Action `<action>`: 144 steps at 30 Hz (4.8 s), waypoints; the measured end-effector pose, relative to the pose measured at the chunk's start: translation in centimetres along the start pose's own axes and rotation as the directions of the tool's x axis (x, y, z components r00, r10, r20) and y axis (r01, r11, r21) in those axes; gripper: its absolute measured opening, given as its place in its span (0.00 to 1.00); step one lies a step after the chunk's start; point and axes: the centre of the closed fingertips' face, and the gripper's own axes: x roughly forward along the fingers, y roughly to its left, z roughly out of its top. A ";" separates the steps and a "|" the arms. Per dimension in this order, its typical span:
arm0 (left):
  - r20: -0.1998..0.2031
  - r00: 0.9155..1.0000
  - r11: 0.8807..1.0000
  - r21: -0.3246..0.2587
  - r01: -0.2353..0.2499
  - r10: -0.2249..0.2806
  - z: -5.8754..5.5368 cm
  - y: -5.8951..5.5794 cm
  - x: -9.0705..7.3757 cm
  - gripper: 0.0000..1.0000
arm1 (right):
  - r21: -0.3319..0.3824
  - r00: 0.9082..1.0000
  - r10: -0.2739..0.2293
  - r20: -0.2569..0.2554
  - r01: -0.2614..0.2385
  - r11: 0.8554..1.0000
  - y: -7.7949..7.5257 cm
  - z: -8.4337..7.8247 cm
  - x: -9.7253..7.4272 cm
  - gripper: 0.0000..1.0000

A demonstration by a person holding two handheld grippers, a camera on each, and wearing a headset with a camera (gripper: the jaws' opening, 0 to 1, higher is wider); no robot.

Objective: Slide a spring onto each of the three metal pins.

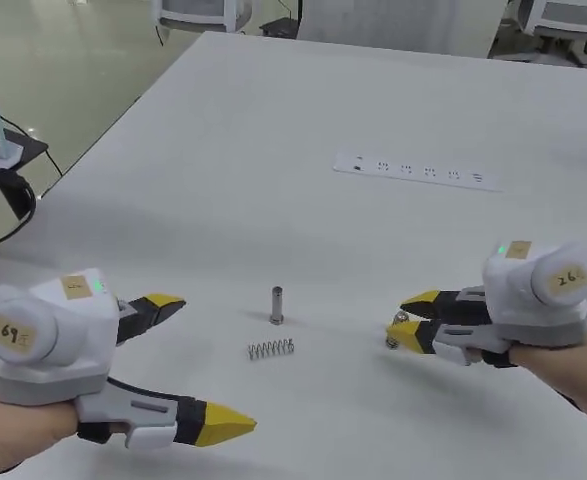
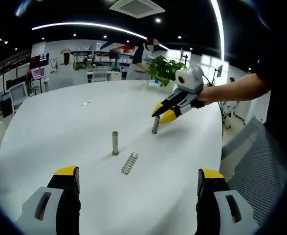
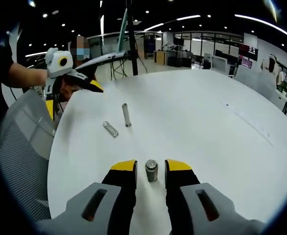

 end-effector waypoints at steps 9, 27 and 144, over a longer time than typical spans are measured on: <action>0.001 1.000 1.000 0.004 0.005 -0.005 0.2 -0.3 0.0 0.98 | 0.025 0.998 -0.033 0.051 0.032 0.999 0.0 0.8 -2.1 0.39; -0.001 1.000 1.000 0.005 0.000 0.000 0.1 -0.3 0.0 0.98 | 0.029 0.992 -0.078 0.102 0.075 0.997 0.3 0.8 -5.9 0.49; -0.048 0.998 0.999 0.021 0.042 -0.041 -0.3 -1.5 -0.1 0.95 | -0.383 0.948 0.244 -0.206 -0.307 0.871 10.0 1.7 7.6 0.08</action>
